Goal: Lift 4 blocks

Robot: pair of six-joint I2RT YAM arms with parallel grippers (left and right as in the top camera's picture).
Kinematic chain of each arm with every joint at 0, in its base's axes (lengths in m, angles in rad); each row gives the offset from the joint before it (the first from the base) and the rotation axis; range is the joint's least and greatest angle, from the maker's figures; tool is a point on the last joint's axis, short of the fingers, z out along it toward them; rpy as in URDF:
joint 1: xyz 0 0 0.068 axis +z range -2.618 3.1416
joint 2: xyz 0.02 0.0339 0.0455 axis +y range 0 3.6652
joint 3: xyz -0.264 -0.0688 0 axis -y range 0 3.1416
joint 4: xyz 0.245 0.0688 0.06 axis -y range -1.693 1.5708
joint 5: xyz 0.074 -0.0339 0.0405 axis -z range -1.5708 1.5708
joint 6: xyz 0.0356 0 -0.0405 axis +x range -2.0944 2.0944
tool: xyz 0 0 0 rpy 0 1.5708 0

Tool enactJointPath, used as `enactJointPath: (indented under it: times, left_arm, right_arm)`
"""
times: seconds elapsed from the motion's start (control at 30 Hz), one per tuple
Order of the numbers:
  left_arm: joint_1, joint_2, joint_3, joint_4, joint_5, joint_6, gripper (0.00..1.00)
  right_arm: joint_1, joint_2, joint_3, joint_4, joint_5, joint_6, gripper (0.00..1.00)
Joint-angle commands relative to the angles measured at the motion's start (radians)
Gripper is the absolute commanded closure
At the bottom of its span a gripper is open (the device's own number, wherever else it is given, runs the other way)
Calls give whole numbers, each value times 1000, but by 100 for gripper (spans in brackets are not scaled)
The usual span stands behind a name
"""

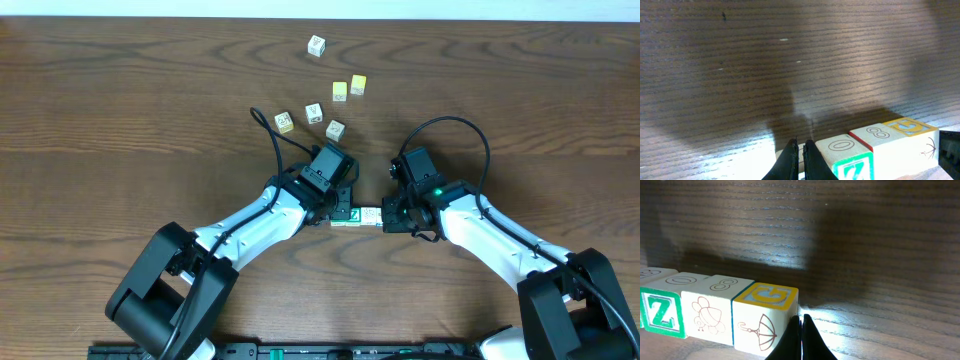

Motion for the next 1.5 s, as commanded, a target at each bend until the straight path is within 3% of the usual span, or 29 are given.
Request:
enactJointPath:
  times: [0.0, 0.53, 0.8, 1.47]
  left_arm:
    - [0, 4, -12, -3, -6, -9, 93]
    - [98, 4, -12, 50, -92, -10, 93]
    - [154, 4, -12, -54, -91, -39, 93]
    - [134, 4, -12, -69, 80, -62, 93]
  right_arm:
    - [-3, 6, -1, 1, -6, 1, 99]
    - [-3, 6, -1, 1, -6, 1, 99]
    - [-3, 6, -1, 1, -6, 1, 99]
    - [-3, 6, -1, 2, -3, 0, 99]
